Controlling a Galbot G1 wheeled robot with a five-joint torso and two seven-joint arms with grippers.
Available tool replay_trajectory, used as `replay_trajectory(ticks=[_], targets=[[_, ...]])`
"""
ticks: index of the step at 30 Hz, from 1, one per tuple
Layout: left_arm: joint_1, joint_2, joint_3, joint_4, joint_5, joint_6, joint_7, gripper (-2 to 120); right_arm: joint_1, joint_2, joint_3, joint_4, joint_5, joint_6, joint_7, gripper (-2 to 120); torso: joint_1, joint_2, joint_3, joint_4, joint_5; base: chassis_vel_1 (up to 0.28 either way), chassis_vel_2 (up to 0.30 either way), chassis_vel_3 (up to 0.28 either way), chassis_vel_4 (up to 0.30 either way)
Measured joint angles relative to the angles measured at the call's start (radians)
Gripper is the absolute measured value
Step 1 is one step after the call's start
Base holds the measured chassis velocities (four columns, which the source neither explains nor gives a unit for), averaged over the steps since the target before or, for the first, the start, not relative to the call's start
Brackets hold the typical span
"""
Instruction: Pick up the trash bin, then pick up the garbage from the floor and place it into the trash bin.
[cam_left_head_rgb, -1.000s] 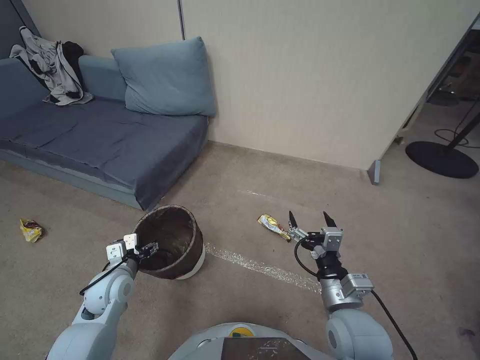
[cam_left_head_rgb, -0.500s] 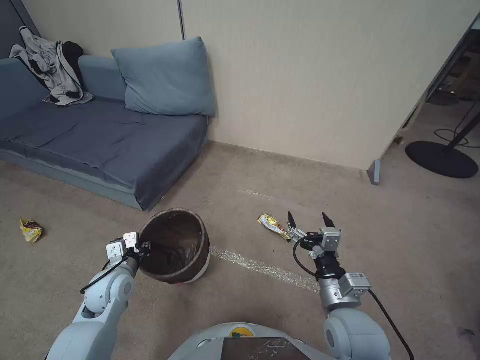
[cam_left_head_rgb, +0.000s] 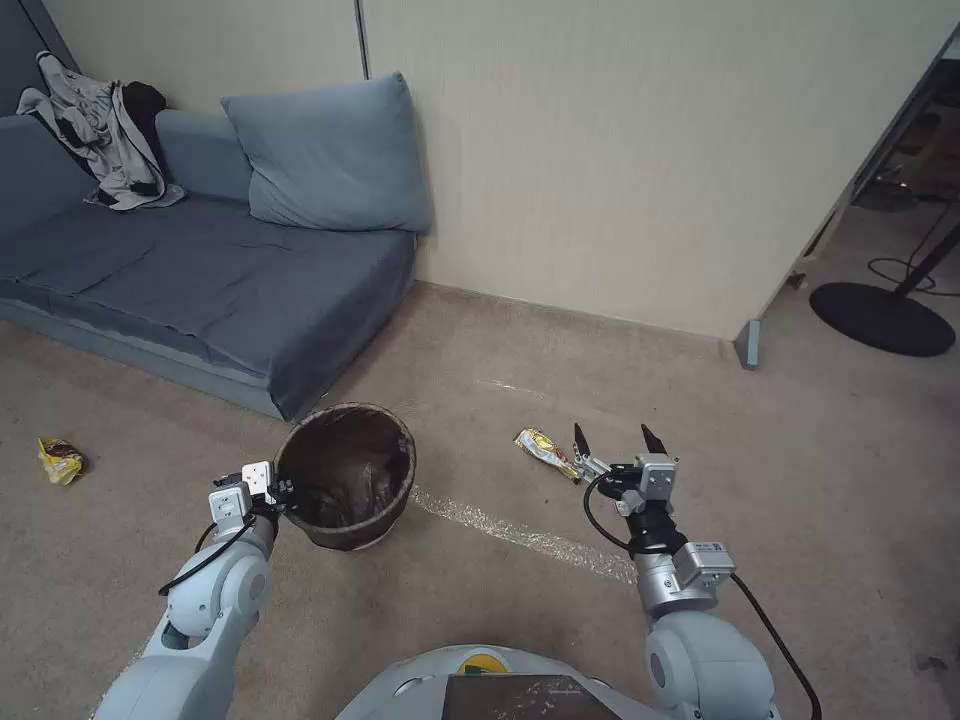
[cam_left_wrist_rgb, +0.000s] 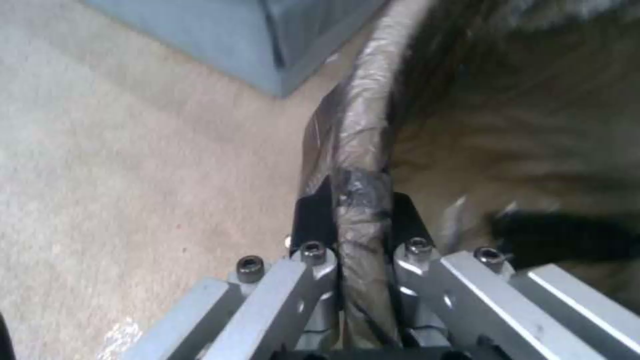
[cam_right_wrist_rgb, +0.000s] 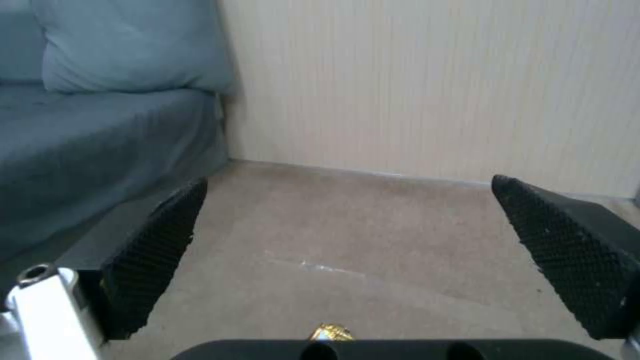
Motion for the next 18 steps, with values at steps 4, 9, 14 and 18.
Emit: replay_trajectory(ticks=[4,9,14,18], targets=[[0.04,-0.004,-0.001,-0.081,-0.007,-0.022,-0.001,3,0.001,-0.006,0.002,0.003,0.006,-0.002,0.001,100,0.0,0.0,0.0,0.0003,0.0003,0.0,0.0,0.0,0.0],[0.081,-0.008,-0.008,-0.202,-0.011,-0.049,-0.004,3,0.003,-0.013,0.003,0.008,0.012,-0.006,0.004,100,0.0,0.0,0.0,0.0001,0.0004,0.0,0.0,0.0,0.0],[0.092,-0.003,-0.009,-0.264,-0.009,-0.051,-0.01,3,0.003,-0.013,0.005,0.014,0.013,-0.007,0.009,100,0.0,0.0,0.0,0.0,0.0004,0.0,0.0,0.0,0.0],[0.102,0.001,-0.008,-0.319,0.003,-0.053,-0.026,3,-0.001,-0.014,0.011,0.02,0.013,-0.008,0.018,100,0.0,0.0,0.0,0.0001,0.0004,0.0,0.0,0.0,0.0]])
